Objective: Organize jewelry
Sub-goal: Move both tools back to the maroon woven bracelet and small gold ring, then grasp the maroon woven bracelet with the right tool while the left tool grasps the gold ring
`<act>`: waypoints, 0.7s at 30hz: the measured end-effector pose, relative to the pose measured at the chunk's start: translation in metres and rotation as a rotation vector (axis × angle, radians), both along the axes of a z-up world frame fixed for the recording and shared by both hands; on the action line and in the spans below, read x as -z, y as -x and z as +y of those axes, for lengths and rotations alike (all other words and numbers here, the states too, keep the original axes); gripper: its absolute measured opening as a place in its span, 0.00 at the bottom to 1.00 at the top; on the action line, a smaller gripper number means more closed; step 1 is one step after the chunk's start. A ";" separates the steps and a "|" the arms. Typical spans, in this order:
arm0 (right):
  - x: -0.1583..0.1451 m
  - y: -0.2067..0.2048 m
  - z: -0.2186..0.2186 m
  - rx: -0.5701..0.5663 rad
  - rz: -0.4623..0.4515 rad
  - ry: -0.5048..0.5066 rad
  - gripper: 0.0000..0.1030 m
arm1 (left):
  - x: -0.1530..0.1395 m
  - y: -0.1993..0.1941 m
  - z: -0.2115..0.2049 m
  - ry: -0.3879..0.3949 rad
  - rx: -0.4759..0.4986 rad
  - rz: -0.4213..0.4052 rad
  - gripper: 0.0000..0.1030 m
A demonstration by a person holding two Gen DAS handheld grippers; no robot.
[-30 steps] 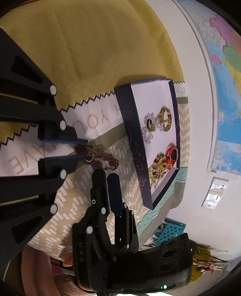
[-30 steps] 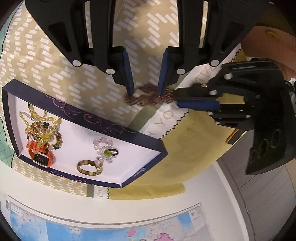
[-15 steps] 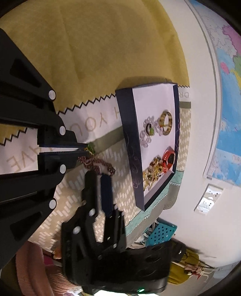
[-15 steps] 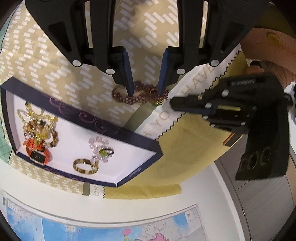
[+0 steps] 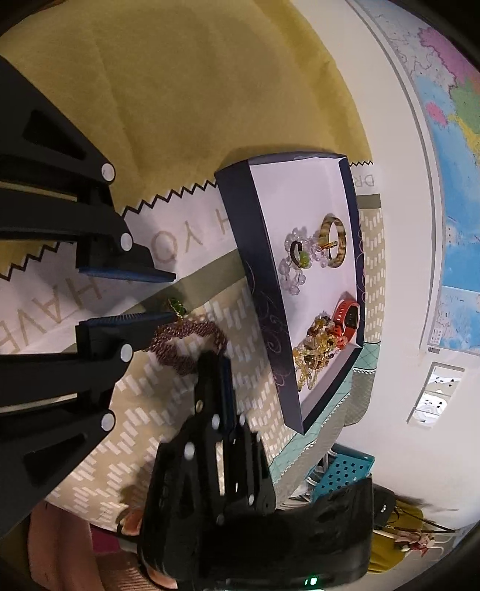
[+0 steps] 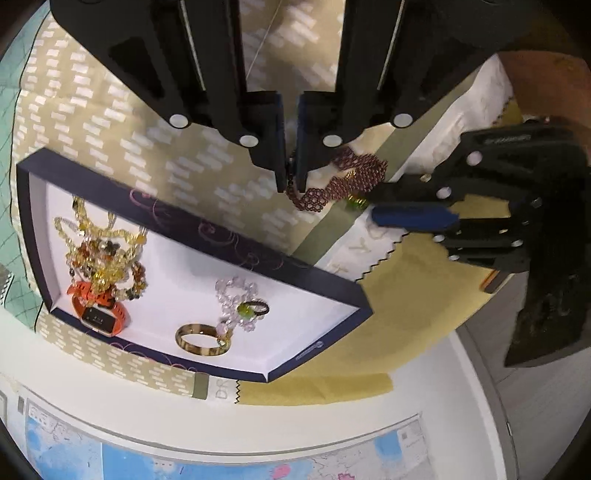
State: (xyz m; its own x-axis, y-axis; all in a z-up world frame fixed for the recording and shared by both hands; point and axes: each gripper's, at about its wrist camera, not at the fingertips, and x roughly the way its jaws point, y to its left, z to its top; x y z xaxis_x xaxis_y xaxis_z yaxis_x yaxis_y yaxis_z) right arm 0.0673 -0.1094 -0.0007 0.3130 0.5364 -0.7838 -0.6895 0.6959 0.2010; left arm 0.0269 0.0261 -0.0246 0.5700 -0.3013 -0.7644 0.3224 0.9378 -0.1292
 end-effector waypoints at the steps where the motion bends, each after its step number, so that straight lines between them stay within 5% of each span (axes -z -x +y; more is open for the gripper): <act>1: -0.002 0.003 -0.005 0.000 0.000 -0.009 0.05 | 0.000 0.000 0.000 -0.002 -0.004 0.001 0.13; 11: -0.013 0.005 -0.055 0.113 0.031 -0.057 0.05 | -0.001 0.001 -0.002 0.011 -0.004 -0.001 0.19; 14: -0.008 0.004 -0.060 0.139 0.040 -0.052 0.13 | 0.000 0.003 -0.006 0.003 0.005 -0.009 0.27; 21: -0.005 0.008 -0.061 0.158 0.010 -0.036 0.51 | 0.001 0.000 -0.011 -0.006 0.004 -0.013 0.29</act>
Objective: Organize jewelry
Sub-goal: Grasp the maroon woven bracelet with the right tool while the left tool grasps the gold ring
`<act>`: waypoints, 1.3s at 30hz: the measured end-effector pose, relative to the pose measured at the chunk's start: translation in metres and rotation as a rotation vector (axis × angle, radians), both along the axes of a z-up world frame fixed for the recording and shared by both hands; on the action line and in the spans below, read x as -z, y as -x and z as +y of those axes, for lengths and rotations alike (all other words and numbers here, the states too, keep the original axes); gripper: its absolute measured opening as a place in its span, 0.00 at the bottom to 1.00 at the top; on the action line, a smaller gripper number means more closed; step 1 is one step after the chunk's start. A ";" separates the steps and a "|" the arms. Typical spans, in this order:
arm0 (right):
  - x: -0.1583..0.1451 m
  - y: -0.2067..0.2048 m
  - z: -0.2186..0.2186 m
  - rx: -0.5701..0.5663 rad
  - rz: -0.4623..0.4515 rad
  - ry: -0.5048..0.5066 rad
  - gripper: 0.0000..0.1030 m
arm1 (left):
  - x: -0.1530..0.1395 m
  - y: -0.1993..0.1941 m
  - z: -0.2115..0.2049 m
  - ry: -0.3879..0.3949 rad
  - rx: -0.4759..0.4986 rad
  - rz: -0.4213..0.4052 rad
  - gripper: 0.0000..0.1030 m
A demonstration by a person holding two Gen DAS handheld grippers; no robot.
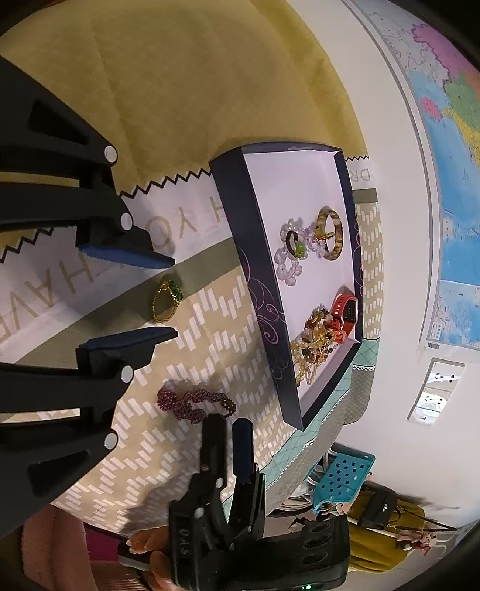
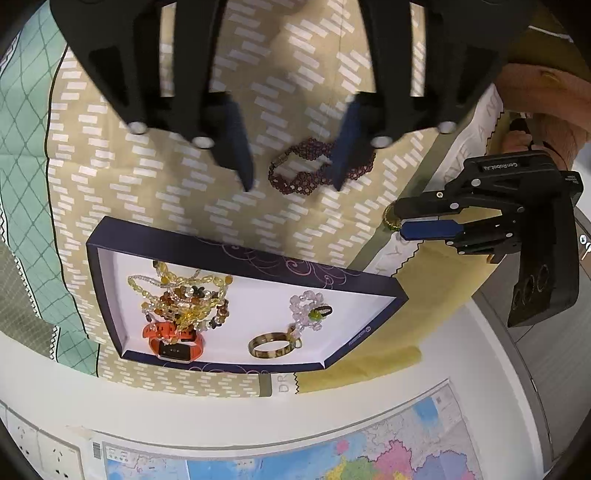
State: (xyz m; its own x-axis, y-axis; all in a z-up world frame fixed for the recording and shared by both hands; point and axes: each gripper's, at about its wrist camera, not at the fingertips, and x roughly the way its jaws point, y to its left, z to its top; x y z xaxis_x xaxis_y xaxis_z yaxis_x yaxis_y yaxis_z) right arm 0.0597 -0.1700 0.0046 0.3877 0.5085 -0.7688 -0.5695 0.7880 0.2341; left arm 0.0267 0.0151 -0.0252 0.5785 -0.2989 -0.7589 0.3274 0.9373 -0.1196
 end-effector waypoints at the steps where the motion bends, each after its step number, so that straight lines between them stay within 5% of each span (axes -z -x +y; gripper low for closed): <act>1: 0.001 0.000 0.002 0.002 -0.001 0.008 0.54 | 0.000 -0.001 -0.001 -0.006 -0.002 -0.001 0.29; 14: 0.010 0.012 0.031 -0.046 -0.065 0.112 0.58 | 0.001 0.000 -0.008 -0.030 0.006 -0.001 0.09; 22: 0.010 0.008 0.027 -0.039 -0.066 0.115 0.05 | 0.001 0.001 -0.008 -0.014 -0.007 0.000 0.04; 39: -0.021 0.010 0.002 0.001 -0.029 -0.086 0.05 | -0.015 0.007 0.002 0.075 -0.018 -0.022 0.04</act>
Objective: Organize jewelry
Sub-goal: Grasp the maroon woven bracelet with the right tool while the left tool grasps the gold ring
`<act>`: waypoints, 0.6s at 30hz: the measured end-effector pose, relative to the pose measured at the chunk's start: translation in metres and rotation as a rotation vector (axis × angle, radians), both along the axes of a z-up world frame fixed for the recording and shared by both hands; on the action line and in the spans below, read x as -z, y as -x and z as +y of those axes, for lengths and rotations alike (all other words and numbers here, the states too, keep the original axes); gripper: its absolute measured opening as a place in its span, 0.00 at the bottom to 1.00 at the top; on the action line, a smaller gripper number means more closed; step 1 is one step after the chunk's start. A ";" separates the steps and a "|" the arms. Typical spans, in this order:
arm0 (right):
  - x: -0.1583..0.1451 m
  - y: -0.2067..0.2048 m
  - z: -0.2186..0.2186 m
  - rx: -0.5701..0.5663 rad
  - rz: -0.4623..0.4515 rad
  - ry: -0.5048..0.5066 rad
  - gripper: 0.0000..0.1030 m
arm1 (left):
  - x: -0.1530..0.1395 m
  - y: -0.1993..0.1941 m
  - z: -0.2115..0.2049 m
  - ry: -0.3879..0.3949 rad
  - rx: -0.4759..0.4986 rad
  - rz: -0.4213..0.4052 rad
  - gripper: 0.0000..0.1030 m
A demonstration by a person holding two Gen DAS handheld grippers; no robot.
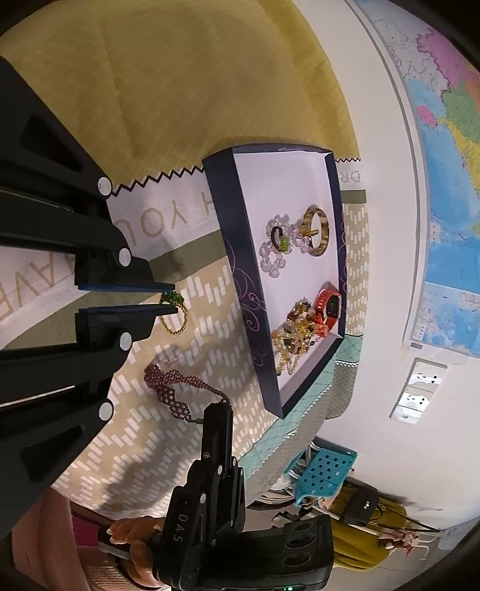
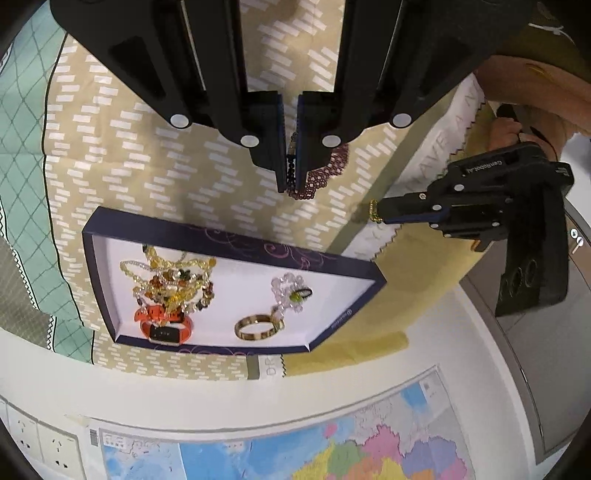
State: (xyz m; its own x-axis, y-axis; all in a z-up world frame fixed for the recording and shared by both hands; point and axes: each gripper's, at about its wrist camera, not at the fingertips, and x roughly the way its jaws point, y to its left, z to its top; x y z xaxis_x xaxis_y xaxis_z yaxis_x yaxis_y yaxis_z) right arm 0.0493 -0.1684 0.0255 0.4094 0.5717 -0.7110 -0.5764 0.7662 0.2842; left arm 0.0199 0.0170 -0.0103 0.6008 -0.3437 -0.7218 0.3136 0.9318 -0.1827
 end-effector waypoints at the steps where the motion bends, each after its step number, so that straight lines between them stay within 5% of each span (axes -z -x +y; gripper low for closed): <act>1: -0.002 0.000 -0.001 0.002 -0.005 -0.004 0.05 | -0.002 0.000 0.001 0.005 0.000 -0.003 0.04; 18: -0.036 -0.005 -0.021 0.064 -0.078 -0.061 0.05 | -0.032 0.001 0.007 0.030 -0.030 -0.079 0.04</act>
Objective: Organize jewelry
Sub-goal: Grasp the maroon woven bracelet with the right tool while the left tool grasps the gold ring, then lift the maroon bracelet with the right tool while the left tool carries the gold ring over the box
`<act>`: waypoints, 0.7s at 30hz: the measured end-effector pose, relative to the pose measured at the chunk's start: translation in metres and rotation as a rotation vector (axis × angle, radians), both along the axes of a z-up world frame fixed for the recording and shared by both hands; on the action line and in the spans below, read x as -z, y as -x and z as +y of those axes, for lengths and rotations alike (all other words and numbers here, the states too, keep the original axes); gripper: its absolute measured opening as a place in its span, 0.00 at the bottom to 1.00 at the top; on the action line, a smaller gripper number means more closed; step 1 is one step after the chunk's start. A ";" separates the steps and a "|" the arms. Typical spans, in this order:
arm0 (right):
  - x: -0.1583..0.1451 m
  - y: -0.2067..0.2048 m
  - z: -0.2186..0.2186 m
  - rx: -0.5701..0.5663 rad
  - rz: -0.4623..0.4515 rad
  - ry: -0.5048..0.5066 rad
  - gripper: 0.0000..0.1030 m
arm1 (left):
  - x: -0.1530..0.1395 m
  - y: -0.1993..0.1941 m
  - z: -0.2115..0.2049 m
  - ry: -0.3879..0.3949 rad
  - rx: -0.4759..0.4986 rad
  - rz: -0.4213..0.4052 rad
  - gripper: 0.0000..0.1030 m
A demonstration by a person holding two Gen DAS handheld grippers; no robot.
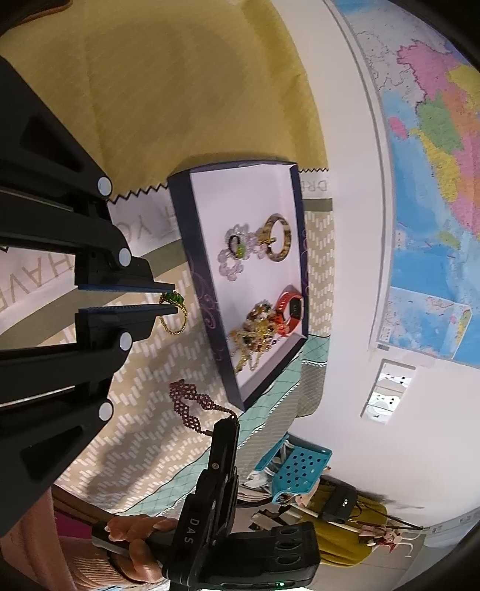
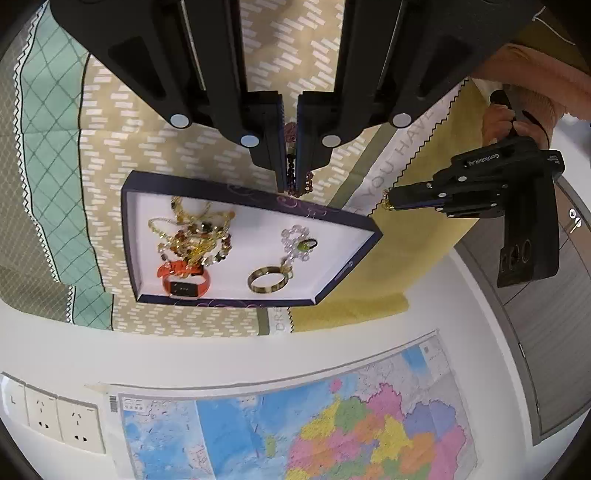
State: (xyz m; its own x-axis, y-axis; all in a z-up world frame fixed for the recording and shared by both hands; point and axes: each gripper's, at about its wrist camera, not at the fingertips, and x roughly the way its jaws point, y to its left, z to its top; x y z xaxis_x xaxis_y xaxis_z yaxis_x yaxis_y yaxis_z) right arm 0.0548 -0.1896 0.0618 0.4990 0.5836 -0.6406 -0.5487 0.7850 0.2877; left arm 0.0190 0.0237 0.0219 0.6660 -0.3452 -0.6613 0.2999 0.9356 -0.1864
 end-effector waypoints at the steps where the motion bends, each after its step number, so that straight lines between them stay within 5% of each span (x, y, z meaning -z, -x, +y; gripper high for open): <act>1: -0.001 -0.001 -0.001 0.003 -0.003 -0.002 0.05 | -0.002 0.000 0.000 0.002 -0.001 -0.005 0.04; 21: -0.016 -0.015 -0.013 0.040 -0.033 -0.020 0.05 | -0.018 -0.013 -0.003 -0.022 -0.005 -0.047 0.04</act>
State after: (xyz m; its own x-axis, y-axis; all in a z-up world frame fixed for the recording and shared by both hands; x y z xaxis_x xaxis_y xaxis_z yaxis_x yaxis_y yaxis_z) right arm 0.0702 -0.2023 0.0775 0.5431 0.5755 -0.6115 -0.5265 0.8007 0.2859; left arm 0.0319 0.0202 0.0400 0.6977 -0.3277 -0.6370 0.3034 0.9407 -0.1516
